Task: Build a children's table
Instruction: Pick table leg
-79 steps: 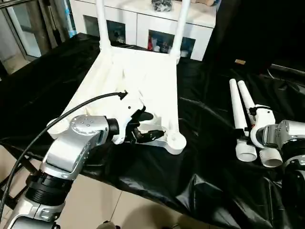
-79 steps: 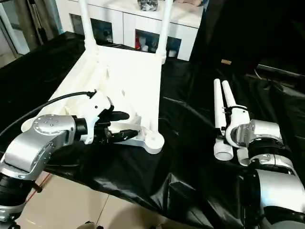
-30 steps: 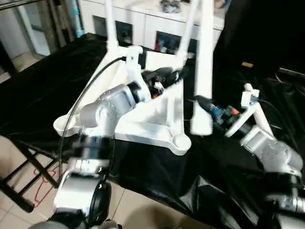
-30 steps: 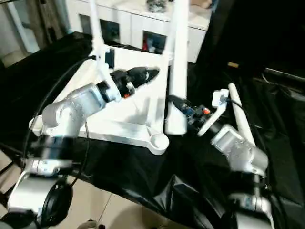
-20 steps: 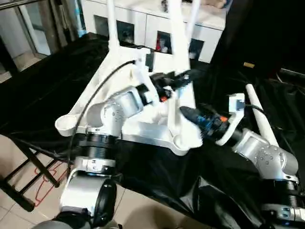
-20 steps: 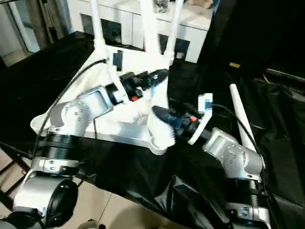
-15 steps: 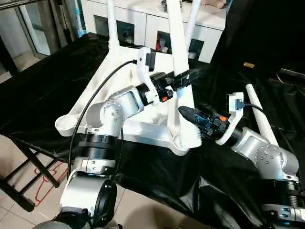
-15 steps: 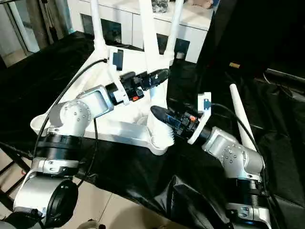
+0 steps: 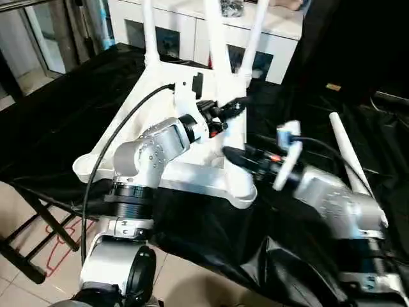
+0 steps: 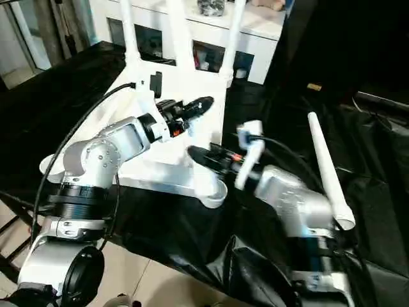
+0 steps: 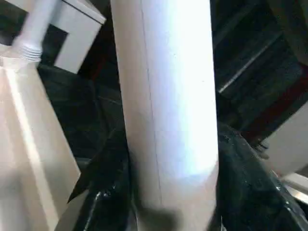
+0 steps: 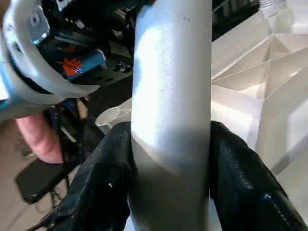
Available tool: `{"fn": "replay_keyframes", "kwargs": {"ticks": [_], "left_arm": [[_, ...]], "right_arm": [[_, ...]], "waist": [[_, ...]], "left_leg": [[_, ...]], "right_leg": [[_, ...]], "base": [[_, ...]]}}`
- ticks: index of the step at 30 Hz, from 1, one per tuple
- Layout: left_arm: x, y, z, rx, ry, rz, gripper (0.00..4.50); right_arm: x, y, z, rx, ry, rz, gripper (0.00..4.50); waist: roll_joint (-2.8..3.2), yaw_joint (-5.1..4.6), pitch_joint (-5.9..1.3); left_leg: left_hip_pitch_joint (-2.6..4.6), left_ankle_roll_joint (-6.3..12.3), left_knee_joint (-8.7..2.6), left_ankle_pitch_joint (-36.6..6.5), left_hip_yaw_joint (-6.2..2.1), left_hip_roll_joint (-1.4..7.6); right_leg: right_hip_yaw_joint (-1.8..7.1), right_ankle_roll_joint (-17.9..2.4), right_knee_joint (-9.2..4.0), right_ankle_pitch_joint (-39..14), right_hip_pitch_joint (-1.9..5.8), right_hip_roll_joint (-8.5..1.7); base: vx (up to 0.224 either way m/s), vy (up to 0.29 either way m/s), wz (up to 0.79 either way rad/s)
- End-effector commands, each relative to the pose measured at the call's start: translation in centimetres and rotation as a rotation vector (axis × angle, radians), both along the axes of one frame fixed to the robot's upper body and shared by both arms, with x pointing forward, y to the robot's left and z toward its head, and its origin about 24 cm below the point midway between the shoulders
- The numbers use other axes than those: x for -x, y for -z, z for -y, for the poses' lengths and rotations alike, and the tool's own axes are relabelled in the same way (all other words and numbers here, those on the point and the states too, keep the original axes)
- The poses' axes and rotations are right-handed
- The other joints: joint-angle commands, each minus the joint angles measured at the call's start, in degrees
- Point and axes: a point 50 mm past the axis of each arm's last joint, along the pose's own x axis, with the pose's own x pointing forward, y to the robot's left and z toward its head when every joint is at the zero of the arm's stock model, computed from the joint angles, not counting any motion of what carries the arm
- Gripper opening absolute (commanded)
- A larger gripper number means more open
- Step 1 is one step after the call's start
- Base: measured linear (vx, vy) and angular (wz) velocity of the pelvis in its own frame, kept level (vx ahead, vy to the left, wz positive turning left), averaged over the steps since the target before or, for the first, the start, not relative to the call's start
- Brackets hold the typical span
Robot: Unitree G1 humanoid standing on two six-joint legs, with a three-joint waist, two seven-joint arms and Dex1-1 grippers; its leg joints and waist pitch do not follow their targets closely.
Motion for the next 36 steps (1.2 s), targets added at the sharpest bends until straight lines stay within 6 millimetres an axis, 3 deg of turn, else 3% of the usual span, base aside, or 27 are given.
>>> {"fn": "replay_keyframes", "kwargs": {"ticks": [1, 6, 9, 11, 13, 17, 19, 24, 34, 35, 36], "left_arm": [[0.0, -1.0, 0.2, 0.002, -0.023, 0.029, 2.03], [-0.1, -1.3, -0.1, 0.032, -0.053, 0.027, 1.91], [0.2, -1.5, -0.1, 0.03, -0.018, 0.066, 1.88], [0.3, -1.7, 0.0, 0.026, 0.005, 0.091, 1.87], [0.7, -2.1, 0.0, 0.024, 0.067, 0.14, 1.86], [2.8, -3.0, -0.2, 0.008, 0.371, 0.24, 1.85], [3.1, -3.1, -0.2, 0.0, 0.413, 0.25, 1.85], [3.9, -3.2, -0.1, -0.034, 0.549, 0.276, 1.85], [2.8, -2.7, -0.1, -0.087, 0.498, 0.272, 1.84], [2.8, -2.7, -0.1, -0.087, 0.498, 0.272, 1.84], [2.7, -2.8, -0.2, -0.087, 0.495, 0.271, 1.84]], "right_arm": [[-0.6, -0.6, 0.1, 0.042, 0.04, 0.028, 1.88], [-0.7, -1.0, -0.5, 0.068, 0.037, 0.064, 1.88], [-0.8, -1.1, -0.7, 0.062, 0.03, 0.053, 2.6], [-0.8, -1.2, -0.6, 0.062, 0.018, 0.049, 2.67], [-0.7, -1.3, -0.4, 0.073, -0.011, 0.049, 2.9], [0.3, -1.2, 0.5, 0.145, -0.193, 0.015, 3.09], [0.7, -1.3, 0.6, 0.153, -0.239, 0.007, 3.09], [1.4, -1.4, 0.6, 0.167, -0.347, -0.008, 3.09], [1.4, -1.8, 0.2, 0.185, -0.399, 0.019, 3.09], [1.4, -1.8, 0.2, 0.185, -0.399, 0.019, 3.38], [1.4, -1.8, 0.2, 0.179, -0.399, 0.015, 3.38]], "waist": [[-0.34, 0.14, -4.33], [-0.44, 0.03, -4.19], [-0.59, -0.08, -4.14], [-0.58, -0.08, -4.15], [-0.74, -0.1, -4.12], [-0.65, 0.04, -4.11], [-0.66, -0.13, -4.03], [-0.85, -0.08, -3.96], [-1.22, 0.05, -4.18], [-1.26, 0.07, -4.2], [-1.36, 0.04, -4.19]], "left_leg": [[0.82, 0.59, -3.79, -7.66, -1.45, 2.56], [0.72, 0.79, -3.83, -7.92, -1.4, 2.49], [0.76, 0.69, -3.91, -8.17, -1.45, 2.54], [0.83, 0.45, -3.98, -8.34, -1.49, 2.6], [0.84, 0.43, -3.99, -8.11, -1.48, 2.59], [0.9, 0.68, -3.99, -7.29, -1.41, 2.64], [0.77, 0.6, -3.94, -7.47, -1.3, 2.63], [0.87, 0.2, -3.95, -8.51, -1.37, 2.64], [0.77, -0.03, -3.79, -7.0, -1.39, 2.67], [0.78, 0.08, -3.75, -6.76, -1.34, 2.66], [0.75, 0.11, -3.76, -6.7, -1.34, 2.64]], "right_leg": [[2.93, -7.77, -4.59, -15.61, 2.88, -5.11], [2.93, -7.84, -4.68, -16.1, 2.89, -5.14], [2.94, -7.1, -4.81, -17.36, 2.8, -5.08], [2.95, -6.76, -4.83, -18.05, 2.8, -5.21], [2.97, -6.62, -4.74, -17.61, 2.79, -5.12], [3.09, -7.0, -4.38, -16.54, 2.94, -5.11], [3.13, -7.82, -4.34, -15.66, 2.87, -5.12], [3.06, -7.19, -4.64, -18.86, 2.87, -5.19], [3.07, -7.48, -4.27, -16.81, 2.97, -5.21], [3.08, -7.72, -4.21, -16.21, 2.93, -5.19], [3.05, -7.78, -4.2, -16.11, 2.96, -5.16]], "base": [[0.0, 0.0, 0.0], [0.0, 0.0, 0.0], [0.0, 0.0, 0.0], [0.0, 0.0, 0.0], [0.0, 0.0, 0.0], [0.0, 0.0, 0.0], [0.0, 0.0, 0.0], [0.0, 0.0, 0.0], [0.0, 0.0, 0.0], [0.0, 0.0, 0.0], [0.0, 0.0, 0.0]]}}
